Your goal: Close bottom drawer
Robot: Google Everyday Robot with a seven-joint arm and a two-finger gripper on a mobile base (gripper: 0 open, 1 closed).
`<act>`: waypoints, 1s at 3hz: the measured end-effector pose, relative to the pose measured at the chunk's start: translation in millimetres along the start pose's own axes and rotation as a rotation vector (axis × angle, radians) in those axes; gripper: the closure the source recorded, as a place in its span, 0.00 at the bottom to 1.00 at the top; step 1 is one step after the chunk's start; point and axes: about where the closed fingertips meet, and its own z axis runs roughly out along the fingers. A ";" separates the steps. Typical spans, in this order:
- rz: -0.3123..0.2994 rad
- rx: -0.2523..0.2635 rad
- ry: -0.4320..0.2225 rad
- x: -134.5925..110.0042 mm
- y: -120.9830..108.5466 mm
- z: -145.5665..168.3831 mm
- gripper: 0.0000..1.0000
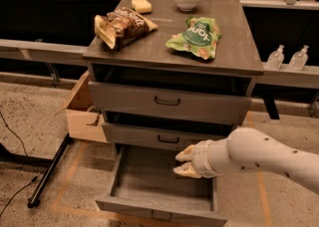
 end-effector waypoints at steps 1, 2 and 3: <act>0.006 -0.003 -0.002 19.2 -5.7 70.9 0.87; -0.014 -0.025 0.024 36.4 -6.8 139.6 1.00; -0.026 -0.072 0.022 51.4 -0.1 194.8 1.00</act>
Offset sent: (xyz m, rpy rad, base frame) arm 0.0796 0.0786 -0.2082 -0.0708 0.0266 0.0525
